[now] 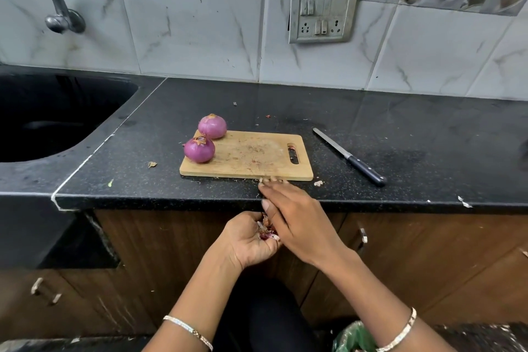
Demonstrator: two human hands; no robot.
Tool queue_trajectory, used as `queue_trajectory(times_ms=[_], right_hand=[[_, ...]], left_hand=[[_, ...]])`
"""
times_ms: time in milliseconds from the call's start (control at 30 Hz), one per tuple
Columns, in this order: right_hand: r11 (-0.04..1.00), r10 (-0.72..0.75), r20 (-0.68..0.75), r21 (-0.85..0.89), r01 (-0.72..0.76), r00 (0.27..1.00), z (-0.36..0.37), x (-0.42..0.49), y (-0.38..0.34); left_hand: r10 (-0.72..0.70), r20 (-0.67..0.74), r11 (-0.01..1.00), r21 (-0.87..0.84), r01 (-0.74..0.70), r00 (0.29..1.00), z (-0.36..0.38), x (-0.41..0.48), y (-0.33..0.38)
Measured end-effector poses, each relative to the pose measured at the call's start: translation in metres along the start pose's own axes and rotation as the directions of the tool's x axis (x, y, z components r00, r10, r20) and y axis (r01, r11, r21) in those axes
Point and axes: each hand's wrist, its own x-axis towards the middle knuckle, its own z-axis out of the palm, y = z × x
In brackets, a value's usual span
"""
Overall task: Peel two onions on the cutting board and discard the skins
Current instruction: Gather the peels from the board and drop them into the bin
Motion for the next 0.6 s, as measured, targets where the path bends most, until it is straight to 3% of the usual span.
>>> queue_trajectory(times_ms=[67,167,267,367,467,600], right_hand=[[0.995,-0.015,-0.047,0.097,0.019,0.999,-0.002,-0.007,-0.002],[0.966,0.049,-0.237,0.259,0.015,0.970,-0.017,-0.014,0.000],[0.977,0.185,-0.372,0.167,-0.130,0.910,-0.036,-0.009,0.021],[0.929,0.363,-0.197,0.007,-0.369,0.911,-0.041,0.002,0.050],[0.921,0.369,0.000,-0.137,-0.365,0.930,-0.031,-0.004,0.054],[0.895,0.361,-0.207,-0.195,-0.400,0.909,-0.017,-0.026,0.023]], left_hand=[[0.008,0.002,1.000,0.020,-0.008,1.000,0.001,-0.002,-0.001],[-0.014,0.001,0.993,0.116,0.014,1.000,0.002,0.002,-0.001],[-0.028,-0.040,0.985,0.167,0.034,0.999,0.000,0.005,-0.002],[-0.047,-0.052,0.986,0.156,0.055,0.998,-0.003,0.007,-0.002],[-0.042,-0.028,0.989,0.143,0.046,0.999,-0.003,0.006,-0.002],[0.000,0.003,0.984,0.177,-0.001,1.000,0.000,0.004,-0.004]])
